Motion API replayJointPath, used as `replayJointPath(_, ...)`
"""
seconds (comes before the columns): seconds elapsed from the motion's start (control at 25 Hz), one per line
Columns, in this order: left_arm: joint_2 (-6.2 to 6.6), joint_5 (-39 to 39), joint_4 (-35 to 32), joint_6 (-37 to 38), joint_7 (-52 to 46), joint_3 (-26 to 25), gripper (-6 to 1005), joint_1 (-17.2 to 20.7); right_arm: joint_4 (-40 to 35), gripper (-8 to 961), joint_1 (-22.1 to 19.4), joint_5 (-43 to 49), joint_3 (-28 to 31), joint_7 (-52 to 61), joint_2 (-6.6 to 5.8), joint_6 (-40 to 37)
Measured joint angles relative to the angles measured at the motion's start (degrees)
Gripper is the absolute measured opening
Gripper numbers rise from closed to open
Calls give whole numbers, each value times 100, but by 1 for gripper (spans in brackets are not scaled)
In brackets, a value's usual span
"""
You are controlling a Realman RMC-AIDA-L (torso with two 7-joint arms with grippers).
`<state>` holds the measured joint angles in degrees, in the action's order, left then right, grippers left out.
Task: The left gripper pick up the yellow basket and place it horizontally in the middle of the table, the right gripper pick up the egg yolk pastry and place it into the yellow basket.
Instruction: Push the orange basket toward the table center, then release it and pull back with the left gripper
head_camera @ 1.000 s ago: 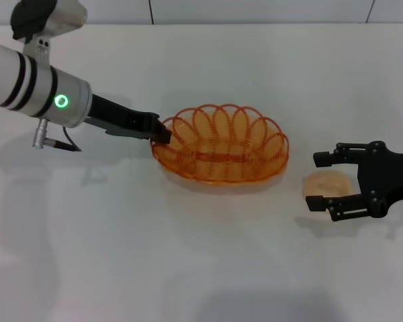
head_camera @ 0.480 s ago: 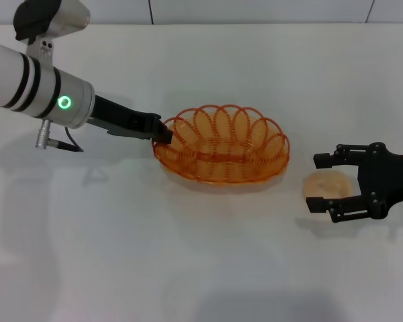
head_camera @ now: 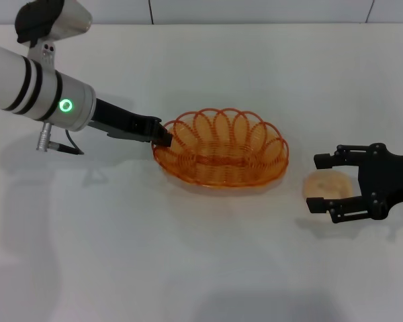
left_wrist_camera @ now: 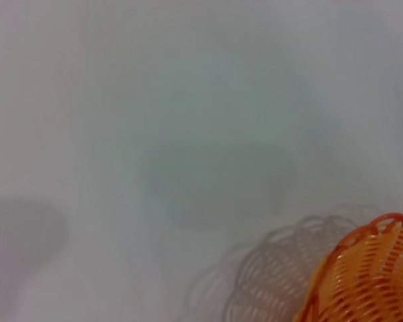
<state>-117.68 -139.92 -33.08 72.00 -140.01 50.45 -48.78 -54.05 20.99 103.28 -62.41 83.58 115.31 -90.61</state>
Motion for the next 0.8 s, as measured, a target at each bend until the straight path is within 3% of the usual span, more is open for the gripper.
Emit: replayJointPath(0.8,-79,49,1,-35,20,50,148,49,20,829,-8,-1,-8,0,0,0)
